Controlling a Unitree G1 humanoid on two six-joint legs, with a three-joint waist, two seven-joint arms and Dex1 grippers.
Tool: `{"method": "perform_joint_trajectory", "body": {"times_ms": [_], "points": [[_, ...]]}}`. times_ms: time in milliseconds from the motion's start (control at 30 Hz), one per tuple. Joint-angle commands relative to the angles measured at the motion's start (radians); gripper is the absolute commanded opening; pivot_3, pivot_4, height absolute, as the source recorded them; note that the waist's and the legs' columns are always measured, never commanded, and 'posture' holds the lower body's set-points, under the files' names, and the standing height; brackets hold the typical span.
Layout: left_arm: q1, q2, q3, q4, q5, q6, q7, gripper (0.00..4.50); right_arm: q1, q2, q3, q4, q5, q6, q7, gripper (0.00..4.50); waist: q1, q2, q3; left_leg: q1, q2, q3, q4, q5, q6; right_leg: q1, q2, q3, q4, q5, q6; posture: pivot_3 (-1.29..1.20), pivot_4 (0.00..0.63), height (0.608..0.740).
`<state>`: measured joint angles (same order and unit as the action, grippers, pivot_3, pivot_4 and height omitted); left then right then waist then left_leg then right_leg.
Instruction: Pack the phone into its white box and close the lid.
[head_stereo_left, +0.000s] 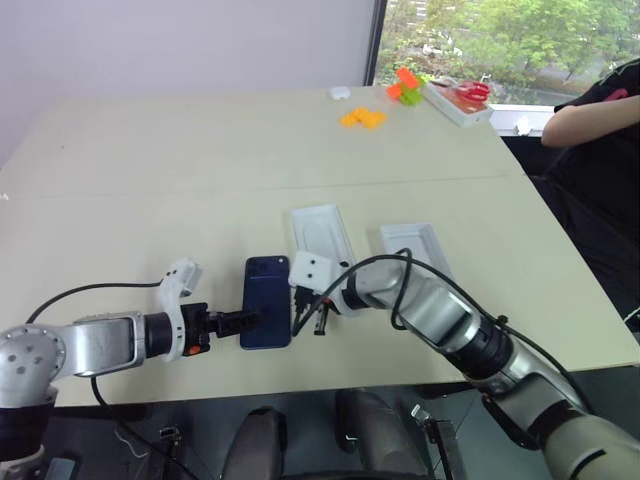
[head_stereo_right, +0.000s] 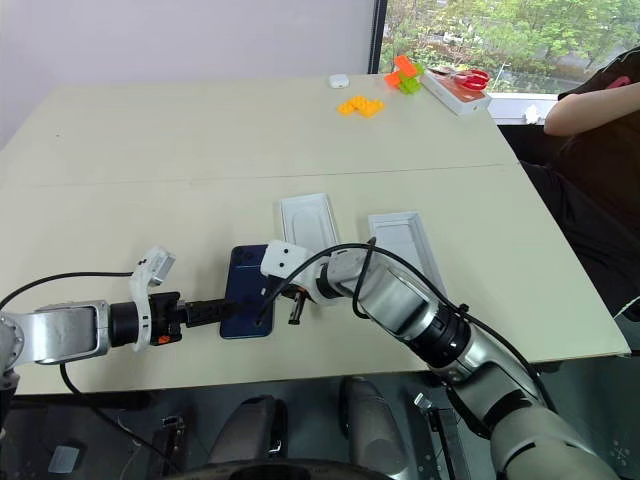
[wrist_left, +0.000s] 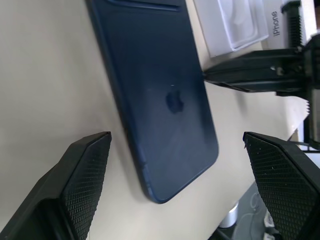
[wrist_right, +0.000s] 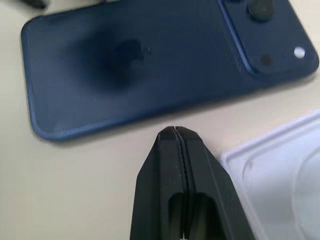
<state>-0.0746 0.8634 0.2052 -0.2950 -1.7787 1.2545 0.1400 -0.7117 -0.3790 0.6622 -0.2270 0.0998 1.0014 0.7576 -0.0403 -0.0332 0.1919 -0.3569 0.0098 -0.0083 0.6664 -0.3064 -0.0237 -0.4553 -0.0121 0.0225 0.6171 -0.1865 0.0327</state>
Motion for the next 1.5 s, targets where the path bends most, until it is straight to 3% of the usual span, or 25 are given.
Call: {"method": "perform_joint_trajectory", "body": {"times_ms": [33,433,567,1067,1500], "points": [[0.009,0.023,-0.045,-0.012,-0.041,-0.028,0.018,4.45,-0.018,0.018,0.020,0.030,-0.019,-0.028,-0.002,0.00,0.000,0.000,0.000,0.000,0.000,0.000,0.000,0.000,0.000,0.000,0.000,0.000,0.000,0.000,0.000,0.00,0.150,0.740],[0.026,0.034,-0.113,-0.034,-0.150,-0.141,0.065,4.45,0.004,0.058,0.025,0.030,-0.018,-0.082,0.017,0.00,0.000,0.000,-0.001,0.002,0.000,0.001,0.000,0.000,0.000,0.002,0.001,0.000,0.000,-0.001,0.000,0.00,0.150,0.740],[0.022,-0.020,-0.126,-0.048,-0.193,-0.204,0.078,4.45,0.008,0.064,0.017,0.040,-0.019,-0.091,0.023,0.00,0.002,0.001,-0.001,0.002,0.000,0.001,0.000,0.000,0.000,0.003,0.001,-0.001,-0.001,-0.001,0.000,0.00,0.150,0.740],[0.034,-0.129,-0.070,-0.040,-0.194,-0.280,0.084,4.45,0.014,0.074,-0.006,0.055,-0.035,-0.082,0.032,0.00,0.024,0.001,-0.001,0.002,0.000,0.001,0.000,0.000,0.000,0.005,0.000,-0.001,-0.003,-0.002,0.003,0.00,0.150,0.740],[-0.002,-0.122,-0.065,-0.045,-0.194,-0.276,0.120,4.45,0.023,0.079,-0.022,0.057,-0.041,-0.063,0.033,0.00,0.014,0.000,-0.001,0.002,0.000,0.001,-0.001,0.000,0.000,0.004,0.001,-0.001,-0.004,-0.002,0.003,0.00,0.150,0.740]]}}
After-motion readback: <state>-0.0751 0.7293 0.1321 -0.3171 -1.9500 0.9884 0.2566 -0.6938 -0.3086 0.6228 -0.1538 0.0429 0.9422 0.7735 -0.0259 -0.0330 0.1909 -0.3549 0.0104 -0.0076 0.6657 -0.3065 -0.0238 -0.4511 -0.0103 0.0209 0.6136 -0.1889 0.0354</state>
